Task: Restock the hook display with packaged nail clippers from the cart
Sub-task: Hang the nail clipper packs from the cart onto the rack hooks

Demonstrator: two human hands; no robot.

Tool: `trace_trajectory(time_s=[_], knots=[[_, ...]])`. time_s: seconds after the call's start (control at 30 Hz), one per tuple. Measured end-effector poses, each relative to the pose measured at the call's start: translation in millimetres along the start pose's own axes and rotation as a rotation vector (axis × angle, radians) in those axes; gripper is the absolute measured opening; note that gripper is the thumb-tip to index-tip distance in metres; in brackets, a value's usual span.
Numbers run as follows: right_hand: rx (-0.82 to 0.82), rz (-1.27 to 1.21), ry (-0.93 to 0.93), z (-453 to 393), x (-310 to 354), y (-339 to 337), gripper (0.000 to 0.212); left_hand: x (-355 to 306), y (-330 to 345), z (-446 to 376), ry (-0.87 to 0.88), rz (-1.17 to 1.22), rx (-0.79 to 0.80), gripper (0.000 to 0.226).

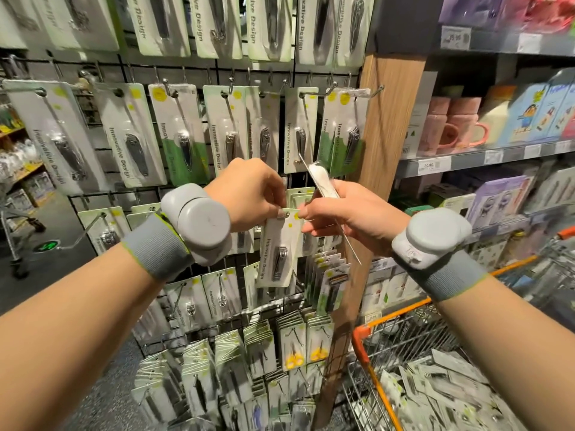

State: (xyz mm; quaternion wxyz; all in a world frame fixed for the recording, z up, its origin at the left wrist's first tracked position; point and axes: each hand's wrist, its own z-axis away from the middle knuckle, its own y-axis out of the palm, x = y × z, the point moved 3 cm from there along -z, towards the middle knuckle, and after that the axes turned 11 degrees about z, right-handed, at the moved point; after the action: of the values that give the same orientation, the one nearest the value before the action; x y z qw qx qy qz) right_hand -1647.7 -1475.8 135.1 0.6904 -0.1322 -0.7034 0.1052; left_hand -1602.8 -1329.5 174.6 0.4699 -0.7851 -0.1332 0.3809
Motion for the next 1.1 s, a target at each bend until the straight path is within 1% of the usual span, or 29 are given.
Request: trace_trajectory(time_s=[0.1,0.2,0.3,0.4,0.5,0.73,0.77,0.83,0.93,0.97,1.03,1.07,1.1], knots=[[0.023,0.045,0.006,-1.5,2.3,-0.9,0.027,-0.4,0.0,-0.2,0.014,-0.035,-0.008,0.007],[0.044,0.070,0.007,-2.6,2.8,-0.9,0.024,0.0,1.2,-1.8,0.017,-0.078,-0.014,0.009],[0.044,0.084,0.009,-5.4,4.3,0.0,0.033,2.5,3.1,-5.9,0.010,-0.145,-0.035,0.010],[0.024,0.088,-0.004,-6.5,8.2,-2.1,0.037,5.7,7.0,-12.0,-0.005,-0.224,-0.055,0.009],[0.001,0.076,0.011,-7.0,8.3,-7.3,0.048,12.3,9.5,-19.1,-0.047,-0.268,-0.080,0.011],[-0.005,-0.008,0.030,-1.9,7.2,-16.2,0.021,22.4,13.5,-34.2,-0.133,-0.217,-0.098,0.013],[-0.011,-0.010,0.024,-0.3,7.9,-17.4,0.020,22.7,13.3,-34.4,-0.136,-0.208,-0.086,0.013],[-0.050,0.012,0.018,1.9,8.3,-20.4,0.029,21.1,11.3,-32.0,-0.122,-0.213,-0.083,0.012],[-0.156,0.117,-0.001,2.5,13.2,-24.3,0.062,7.7,2.5,-23.5,-0.053,-0.240,-0.169,0.011],[-0.189,0.151,-0.021,3.8,15.6,-24.6,0.068,0.9,-1.5,-19.5,-0.010,-0.228,-0.220,0.012],[-0.226,0.226,-0.095,7.6,22.7,-24.5,0.063,-16.4,-8.2,-12.8,0.067,-0.120,-0.304,0.020],[-0.231,0.268,-0.133,8.2,25.7,-22.4,0.057,-22.5,-9.7,-10.8,0.074,0.023,-0.316,0.027],[-0.238,0.306,-0.170,10.1,30.6,-21.5,0.053,-29.0,-10.6,-9.8,0.045,0.251,-0.300,0.033]])
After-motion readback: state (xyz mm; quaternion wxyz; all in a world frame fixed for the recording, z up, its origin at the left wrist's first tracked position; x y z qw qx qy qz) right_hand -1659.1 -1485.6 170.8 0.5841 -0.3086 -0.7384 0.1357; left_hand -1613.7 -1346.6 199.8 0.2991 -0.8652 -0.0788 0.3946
